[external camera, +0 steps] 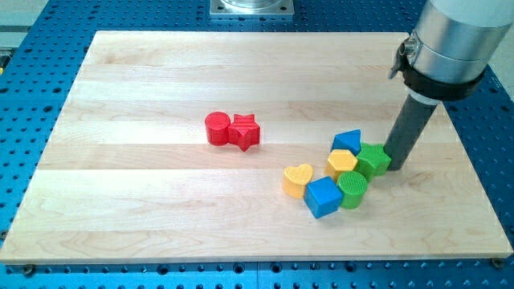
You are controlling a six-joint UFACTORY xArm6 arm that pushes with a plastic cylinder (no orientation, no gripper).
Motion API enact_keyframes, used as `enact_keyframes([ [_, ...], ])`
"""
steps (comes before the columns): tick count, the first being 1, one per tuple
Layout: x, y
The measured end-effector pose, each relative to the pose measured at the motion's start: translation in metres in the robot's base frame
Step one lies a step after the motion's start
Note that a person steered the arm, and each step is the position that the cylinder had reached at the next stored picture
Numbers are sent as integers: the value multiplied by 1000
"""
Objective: Push the cube into the heart
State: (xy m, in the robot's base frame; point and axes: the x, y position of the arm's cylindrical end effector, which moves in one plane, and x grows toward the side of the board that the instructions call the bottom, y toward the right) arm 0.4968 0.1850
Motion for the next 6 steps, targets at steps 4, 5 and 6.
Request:
enact_keyframes([
  [4,80,-115],
  [5,77,-128],
  [6,77,-161],
])
